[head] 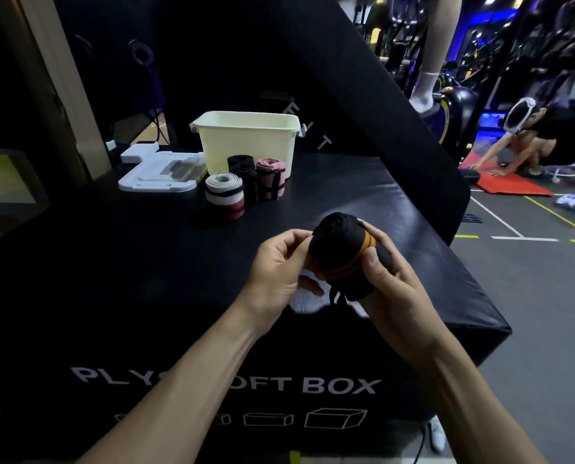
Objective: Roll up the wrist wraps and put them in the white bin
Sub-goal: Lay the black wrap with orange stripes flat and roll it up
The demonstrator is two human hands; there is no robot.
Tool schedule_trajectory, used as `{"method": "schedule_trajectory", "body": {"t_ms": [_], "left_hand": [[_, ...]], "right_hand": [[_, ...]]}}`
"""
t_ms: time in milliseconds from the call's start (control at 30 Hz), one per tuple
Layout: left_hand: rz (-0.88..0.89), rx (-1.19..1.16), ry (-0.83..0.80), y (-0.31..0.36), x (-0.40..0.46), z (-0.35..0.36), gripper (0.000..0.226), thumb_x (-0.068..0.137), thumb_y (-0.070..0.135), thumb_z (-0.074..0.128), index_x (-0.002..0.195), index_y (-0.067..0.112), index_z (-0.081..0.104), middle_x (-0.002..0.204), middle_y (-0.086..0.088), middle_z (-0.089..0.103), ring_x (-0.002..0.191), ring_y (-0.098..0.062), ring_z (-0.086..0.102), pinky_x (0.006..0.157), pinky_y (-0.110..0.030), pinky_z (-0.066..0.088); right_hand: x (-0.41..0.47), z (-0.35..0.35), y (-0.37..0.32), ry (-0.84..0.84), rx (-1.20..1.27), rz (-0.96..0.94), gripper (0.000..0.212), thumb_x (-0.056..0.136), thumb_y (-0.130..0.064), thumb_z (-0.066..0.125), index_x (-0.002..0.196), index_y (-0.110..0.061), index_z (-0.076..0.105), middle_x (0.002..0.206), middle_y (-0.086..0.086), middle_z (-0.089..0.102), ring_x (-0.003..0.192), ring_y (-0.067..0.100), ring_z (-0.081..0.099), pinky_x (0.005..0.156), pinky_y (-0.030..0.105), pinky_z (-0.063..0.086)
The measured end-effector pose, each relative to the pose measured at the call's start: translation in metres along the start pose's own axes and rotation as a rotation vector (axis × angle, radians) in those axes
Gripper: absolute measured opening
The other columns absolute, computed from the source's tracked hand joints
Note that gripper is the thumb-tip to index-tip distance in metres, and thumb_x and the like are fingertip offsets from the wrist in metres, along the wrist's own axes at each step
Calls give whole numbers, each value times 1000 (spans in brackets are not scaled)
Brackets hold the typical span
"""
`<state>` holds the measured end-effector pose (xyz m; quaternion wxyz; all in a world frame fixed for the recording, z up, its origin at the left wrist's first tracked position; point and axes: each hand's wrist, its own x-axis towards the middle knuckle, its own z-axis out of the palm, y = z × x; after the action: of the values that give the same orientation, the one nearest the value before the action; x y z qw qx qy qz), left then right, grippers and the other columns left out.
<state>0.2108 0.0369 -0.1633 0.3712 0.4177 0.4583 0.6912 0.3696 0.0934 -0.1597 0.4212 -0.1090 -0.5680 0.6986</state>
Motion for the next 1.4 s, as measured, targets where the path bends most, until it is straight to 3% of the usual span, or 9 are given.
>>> {"method": "schedule_trajectory", "body": {"t_ms": [133, 467, 567, 833, 967, 1133, 1267, 1333, 1400], "left_hand": [[20, 20, -2, -1, -2, 0, 14, 103, 12, 57, 98, 5, 68, 73, -9, 70, 59, -15, 66, 45, -25, 50], [-31, 31, -118, -1, -1, -3, 19, 99, 25, 62, 84, 17, 72, 70, -7, 66, 56, -17, 62, 40, -26, 45], [0, 149, -172, 0, 0, -8, 35, 95, 37, 64, 91, 3, 66, 70, -9, 64, 59, -19, 61, 42, -27, 47], [-83, 185, -338, 6, 1, -23, 44, 104, 28, 52, 99, -15, 59, 70, -4, 58, 57, -11, 55, 48, -25, 46], [-122, 294, -451, 5, 2, -30, 22, 107, 20, 50, 101, 5, 66, 77, -5, 61, 67, -12, 59, 56, -23, 50], [-181, 335, -525, 4, 6, -33, 43, 103, 35, 49, 124, 0, 61, 100, -21, 68, 84, -25, 64, 69, -29, 54], [-22, 564, -318, 2, 8, -32, 18, 109, 20, 49, 110, 22, 67, 95, 2, 70, 81, -24, 68, 63, -31, 55], [23, 483, -162, 8, 9, -27, 18, 107, 33, 49, 115, 32, 66, 102, 5, 70, 84, -20, 70, 63, -30, 56], [36, 424, -208, 14, 7, -24, 37, 98, 58, 51, 131, 44, 57, 120, 8, 67, 103, -14, 70, 78, -34, 59]], "right_hand": [[0, -1, -3, 52, 31, 4, 42, 93, -26, 55, 133, -15, 46, 117, 11, 65, 101, 27, 64, 78, 30, 57], [-2, -1, -7, 16, 132, 155, 41, 103, -31, 42, 132, -4, 53, 112, 17, 66, 84, 24, 64, 69, 31, 56], [-3, -2, -8, 3, 115, 254, 52, 104, -35, 34, 136, 0, 53, 108, 19, 65, 79, 23, 60, 66, 33, 49], [-7, 3, -8, -100, 120, 300, 48, 103, -36, 32, 119, -11, 71, 95, 18, 68, 67, 27, 58, 64, 35, 50], [-9, 13, -10, -46, 113, 306, 55, 106, -37, 29, 104, -9, 76, 91, 20, 66, 61, 22, 56, 56, 28, 48], [-5, 12, -13, 72, 180, 396, 69, 107, -49, 28, 84, -7, 78, 71, 12, 61, 56, 16, 47, 62, 29, 43], [1, 8, -6, 171, 190, 425, 60, 105, -52, 36, 96, -2, 67, 77, 13, 56, 55, 18, 44, 57, 30, 36], [2, 9, -4, 194, 200, 424, 59, 103, -55, 37, 100, -3, 64, 77, 12, 53, 54, 17, 44, 56, 29, 33], [2, 10, -3, 181, 178, 431, 64, 102, -58, 38, 103, -2, 68, 83, 14, 54, 55, 17, 43, 58, 30, 32]]}}
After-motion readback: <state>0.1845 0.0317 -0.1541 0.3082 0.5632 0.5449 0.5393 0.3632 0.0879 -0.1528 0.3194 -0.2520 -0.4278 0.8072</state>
